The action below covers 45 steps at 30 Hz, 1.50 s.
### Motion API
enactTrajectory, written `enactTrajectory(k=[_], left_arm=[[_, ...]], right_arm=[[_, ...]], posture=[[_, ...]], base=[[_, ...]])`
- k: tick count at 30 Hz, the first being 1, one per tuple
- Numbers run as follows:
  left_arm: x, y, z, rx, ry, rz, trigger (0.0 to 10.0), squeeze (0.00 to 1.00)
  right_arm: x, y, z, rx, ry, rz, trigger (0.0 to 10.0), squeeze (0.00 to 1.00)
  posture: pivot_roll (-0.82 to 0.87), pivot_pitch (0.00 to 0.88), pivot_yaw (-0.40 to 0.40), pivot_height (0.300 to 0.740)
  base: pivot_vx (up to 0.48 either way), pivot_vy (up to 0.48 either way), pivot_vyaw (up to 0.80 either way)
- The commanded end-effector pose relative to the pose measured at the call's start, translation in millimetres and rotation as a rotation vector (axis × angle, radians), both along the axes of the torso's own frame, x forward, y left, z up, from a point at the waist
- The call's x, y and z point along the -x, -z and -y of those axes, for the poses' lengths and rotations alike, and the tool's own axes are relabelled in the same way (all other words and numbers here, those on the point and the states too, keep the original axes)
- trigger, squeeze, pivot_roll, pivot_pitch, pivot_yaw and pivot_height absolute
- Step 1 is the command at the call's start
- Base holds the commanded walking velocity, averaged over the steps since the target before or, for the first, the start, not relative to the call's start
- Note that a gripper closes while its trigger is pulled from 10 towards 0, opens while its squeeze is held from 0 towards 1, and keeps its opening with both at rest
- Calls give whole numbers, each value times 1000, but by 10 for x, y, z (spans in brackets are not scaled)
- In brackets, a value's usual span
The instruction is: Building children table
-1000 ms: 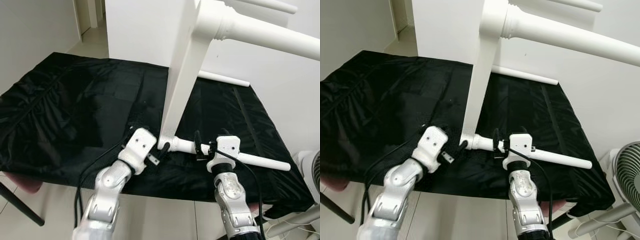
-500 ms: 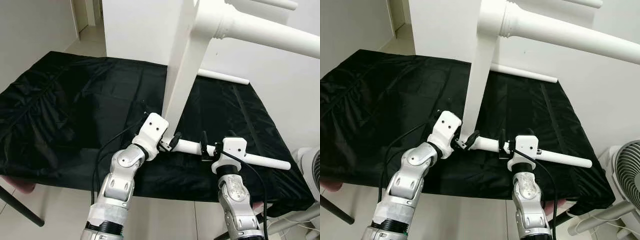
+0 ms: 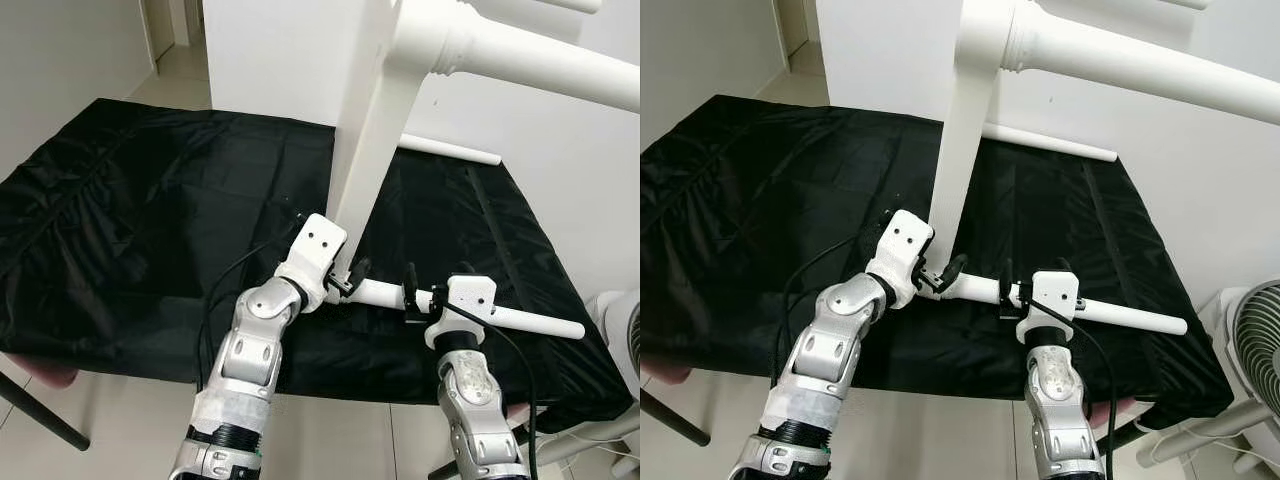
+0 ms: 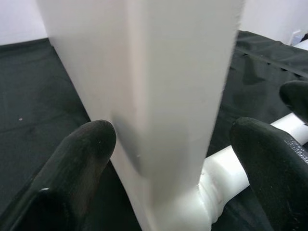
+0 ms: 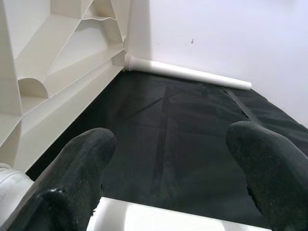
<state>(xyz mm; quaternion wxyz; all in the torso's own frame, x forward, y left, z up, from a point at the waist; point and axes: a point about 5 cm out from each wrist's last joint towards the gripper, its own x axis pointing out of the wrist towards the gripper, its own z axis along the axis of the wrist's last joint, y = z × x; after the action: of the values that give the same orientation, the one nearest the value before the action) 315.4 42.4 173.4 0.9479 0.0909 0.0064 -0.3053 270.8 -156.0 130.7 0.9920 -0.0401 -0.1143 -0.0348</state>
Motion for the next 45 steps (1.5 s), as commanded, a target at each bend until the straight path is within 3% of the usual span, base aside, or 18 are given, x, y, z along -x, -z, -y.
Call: enactTrajectory(k=[1,9,20,25,29,33,37,45], left_arm=[[-59,-44,24,82,-330,13,10000,0],[-71,-188,136,118,-428,40,10000,0],[-95,-146,91,83,-555,-3,10000,0],[-99,-158,126,101,-548,-16,10000,0],[-180,-276,171,123,-538,-2,10000,0],[-230,-341,143,121,-546,22,10000,0],[-335,-484,-10,164,-614,51,10000,0],[-343,-580,-221,271,-751,80,10000,0]], right_arm=[[7,-11,40,20,13,-5,10000,0],[13,-2,27,20,14,-10,10000,0],[29,29,21,16,22,-22,10000,0],[29,21,17,17,19,-21,10000,0],[-47,-46,46,18,25,-10,10000,0],[-62,-66,50,21,27,-6,10000,0],[-64,-76,54,15,36,-7,10000,0],[-48,-60,31,10,33,-15,10000,0]], posture=[[-45,43,-78,740],[-43,38,-73,740],[-43,46,-68,740],[-42,58,-70,740],[-43,111,-71,740],[-41,127,-72,740],[-39,146,-67,740],[-36,159,-72,740]], base=[[0,0,0],[0,0,0],[0,0,0],[0,0,0],[0,0,0],[0,0,0],[0,0,0],[0,0,0]])
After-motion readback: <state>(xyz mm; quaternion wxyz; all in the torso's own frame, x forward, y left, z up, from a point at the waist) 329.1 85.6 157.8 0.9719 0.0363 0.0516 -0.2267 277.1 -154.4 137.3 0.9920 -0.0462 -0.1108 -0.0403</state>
